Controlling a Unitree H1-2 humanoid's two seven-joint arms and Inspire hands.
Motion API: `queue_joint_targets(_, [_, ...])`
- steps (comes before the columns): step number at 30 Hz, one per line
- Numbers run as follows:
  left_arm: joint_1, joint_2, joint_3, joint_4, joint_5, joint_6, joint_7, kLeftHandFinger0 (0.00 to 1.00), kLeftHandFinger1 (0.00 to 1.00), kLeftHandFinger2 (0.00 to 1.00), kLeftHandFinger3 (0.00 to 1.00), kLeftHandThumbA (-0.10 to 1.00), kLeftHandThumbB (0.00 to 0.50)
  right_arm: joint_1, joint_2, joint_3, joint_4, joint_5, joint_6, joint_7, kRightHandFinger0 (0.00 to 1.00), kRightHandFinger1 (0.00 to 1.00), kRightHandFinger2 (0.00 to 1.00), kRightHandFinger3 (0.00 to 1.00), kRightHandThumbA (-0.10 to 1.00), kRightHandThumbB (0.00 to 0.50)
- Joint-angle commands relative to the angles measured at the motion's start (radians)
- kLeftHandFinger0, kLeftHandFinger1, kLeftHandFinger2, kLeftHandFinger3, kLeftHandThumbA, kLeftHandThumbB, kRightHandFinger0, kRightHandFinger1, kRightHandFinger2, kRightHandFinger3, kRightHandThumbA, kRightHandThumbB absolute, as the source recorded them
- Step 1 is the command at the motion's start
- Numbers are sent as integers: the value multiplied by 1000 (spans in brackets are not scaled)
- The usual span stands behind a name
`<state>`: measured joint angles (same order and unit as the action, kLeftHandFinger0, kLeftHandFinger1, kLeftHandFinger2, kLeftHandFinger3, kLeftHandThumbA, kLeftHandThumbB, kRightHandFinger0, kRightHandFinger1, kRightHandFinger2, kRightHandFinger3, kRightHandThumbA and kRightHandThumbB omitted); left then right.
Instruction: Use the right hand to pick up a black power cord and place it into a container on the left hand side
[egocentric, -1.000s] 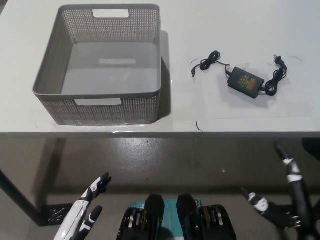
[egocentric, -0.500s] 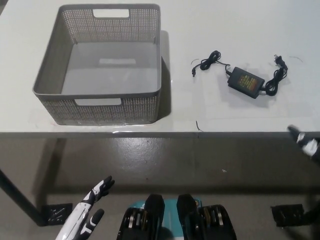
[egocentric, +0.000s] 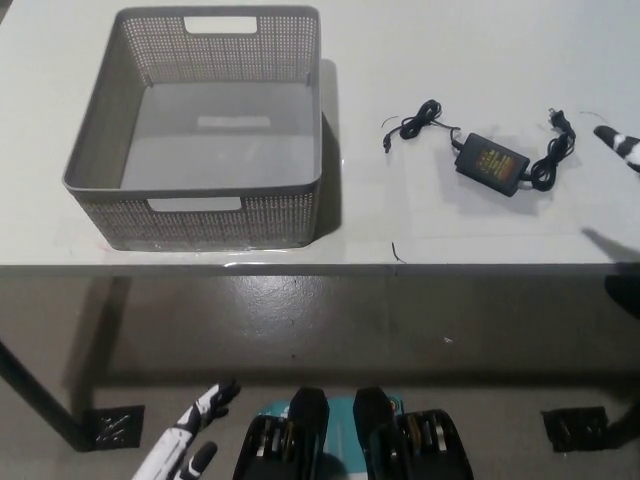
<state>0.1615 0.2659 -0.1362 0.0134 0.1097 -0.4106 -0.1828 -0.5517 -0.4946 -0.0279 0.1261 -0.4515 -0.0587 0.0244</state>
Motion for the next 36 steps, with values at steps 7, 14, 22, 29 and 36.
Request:
queue_joint_targets(7, [26,9,-15,-20,-20,6,-29,1000,1000,1000,1000,1000,375,-274,-19,184,259,-61,114,166,1000,1000,1000,1000,935,439])
queue_joint_targets(14, [23,1,-15,-16,-13,16,-31,1000,1000,1000,1000,1000,398,-432,14,329,508,-67,169,302,1000,1000,1000,1000,1000,500])
queue_joint_targets(22, [25,4,-13,2,-11,3,-30,1000,1000,1000,1000,1000,398,-518,80,365,718,-21,153,334,1000,1000,1000,1000,1000,500])
queue_joint_targets(29, [28,13,-14,-24,1,31,-36,1000,1000,1000,1000,1000,392,-516,122,386,808,-38,151,317,1000,1000,1000,1000,1000,500])
queue_joint_targets(36, [25,23,-16,-34,3,28,-44,1000,1000,1000,1000,1000,361,-521,153,389,889,-32,135,286,1000,1000,1000,1000,1000,500])
